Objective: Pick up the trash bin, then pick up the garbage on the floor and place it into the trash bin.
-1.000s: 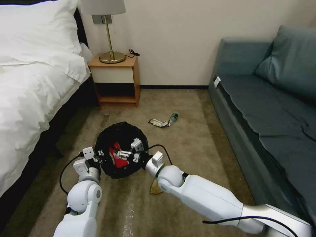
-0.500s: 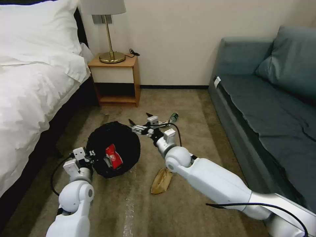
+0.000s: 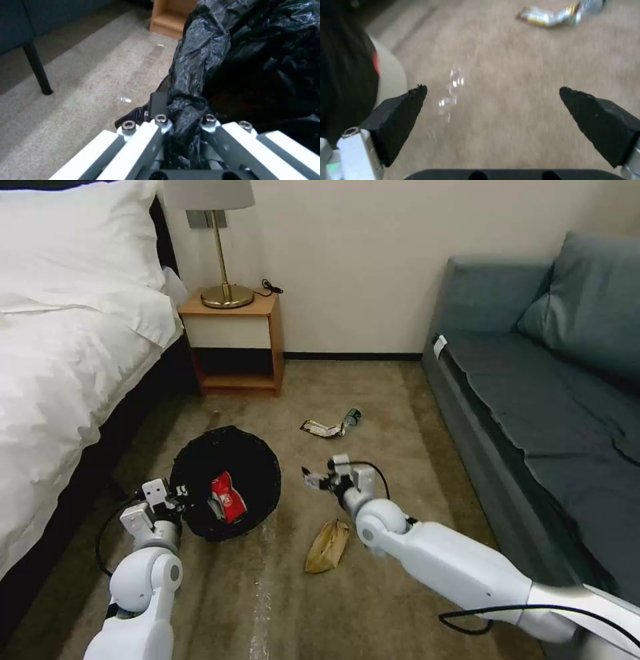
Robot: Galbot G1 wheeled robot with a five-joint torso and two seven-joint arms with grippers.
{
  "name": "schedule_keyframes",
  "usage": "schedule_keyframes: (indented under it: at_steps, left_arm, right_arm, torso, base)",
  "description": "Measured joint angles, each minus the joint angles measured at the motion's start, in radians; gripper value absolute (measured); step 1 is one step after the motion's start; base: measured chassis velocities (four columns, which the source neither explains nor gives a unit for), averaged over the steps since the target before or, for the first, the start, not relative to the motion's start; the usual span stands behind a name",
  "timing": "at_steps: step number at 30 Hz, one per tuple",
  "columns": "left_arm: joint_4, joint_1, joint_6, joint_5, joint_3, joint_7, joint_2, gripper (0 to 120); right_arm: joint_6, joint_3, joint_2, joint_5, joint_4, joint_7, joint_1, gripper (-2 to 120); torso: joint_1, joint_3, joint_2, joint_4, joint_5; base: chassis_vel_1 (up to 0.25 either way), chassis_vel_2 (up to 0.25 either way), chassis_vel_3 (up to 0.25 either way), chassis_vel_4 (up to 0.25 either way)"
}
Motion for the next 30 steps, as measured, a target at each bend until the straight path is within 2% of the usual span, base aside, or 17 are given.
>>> schedule_keyframes:
  at_steps: [11, 19, 30]
  left_arm:
    - [-0.017, 0.006, 0.001, 0.018, 0.012, -0.002, -0.023, 3]
    - [-0.020, 0.017, -0.007, 0.042, 0.022, 0.000, -0.047, 3]
    - [-0.010, 0.011, -0.012, 0.059, 0.038, 0.005, -0.056, 3]
  right_arm:
    - [0.003, -0.100, 0.018, -0.031, -0.078, -0.045, -0.079, 100]
    - [0.022, -0.083, 0.038, -0.068, -0.150, -0.081, -0.115, 100]
    - [0.050, -0.062, 0.073, -0.095, -0.253, -0.137, -0.127, 100]
  torso:
    - [0.000, 0.000, 0.000, 0.0001, 0.0000]
    - [0.000, 0.000, 0.000, 0.0001, -0.0002]
    - [0.000, 0.000, 0.000, 0.0000, -0.0002]
  base:
    - [0.000, 0.000, 0.000, 0.000]
    - [0.000, 0.000, 0.000, 0.000]
    - [0.000, 0.000, 0.000, 0.000]
